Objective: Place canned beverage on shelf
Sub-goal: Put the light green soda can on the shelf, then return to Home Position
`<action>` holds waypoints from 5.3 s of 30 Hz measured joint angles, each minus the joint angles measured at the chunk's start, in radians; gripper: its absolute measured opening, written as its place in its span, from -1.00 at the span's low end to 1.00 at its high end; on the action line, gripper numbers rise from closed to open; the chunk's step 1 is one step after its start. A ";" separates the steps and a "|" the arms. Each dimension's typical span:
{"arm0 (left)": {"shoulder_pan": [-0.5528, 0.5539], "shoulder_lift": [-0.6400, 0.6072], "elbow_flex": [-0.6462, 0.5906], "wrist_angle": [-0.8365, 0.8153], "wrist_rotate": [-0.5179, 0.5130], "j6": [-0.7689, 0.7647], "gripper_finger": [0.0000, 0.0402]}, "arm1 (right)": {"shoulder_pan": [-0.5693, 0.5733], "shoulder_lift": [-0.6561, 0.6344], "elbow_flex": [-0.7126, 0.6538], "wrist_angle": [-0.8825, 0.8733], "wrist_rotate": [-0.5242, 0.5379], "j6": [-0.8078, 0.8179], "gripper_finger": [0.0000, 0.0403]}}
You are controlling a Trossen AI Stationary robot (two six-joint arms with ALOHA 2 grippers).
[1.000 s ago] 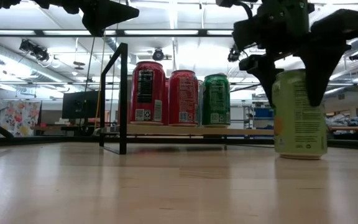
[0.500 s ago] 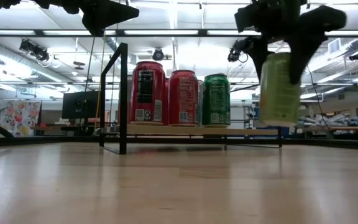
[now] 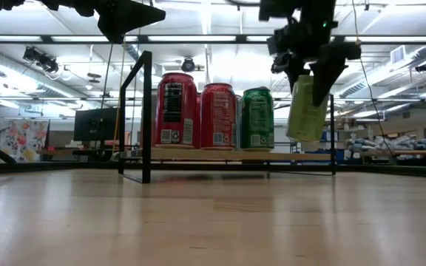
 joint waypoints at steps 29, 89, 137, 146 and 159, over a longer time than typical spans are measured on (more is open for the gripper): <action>0.000 0.000 0.000 0.000 0.000 0.006 0.67 | -0.304 0.005 0.000 0.163 -0.233 -0.218 0.63; 0.000 0.000 0.000 -0.001 0.000 0.005 0.67 | -0.183 0.003 -0.069 0.144 0.132 -0.390 0.93; -0.096 -0.021 0.000 0.165 -0.075 0.307 0.66 | 0.522 -0.498 -0.276 0.260 0.255 0.643 0.79; 0.109 -0.064 0.000 0.143 0.106 0.271 0.49 | 0.515 -0.864 -0.653 0.835 0.093 0.447 0.78; 0.129 -0.153 -0.185 0.234 0.241 0.143 0.32 | 0.515 -1.155 -1.016 1.216 0.093 0.413 0.78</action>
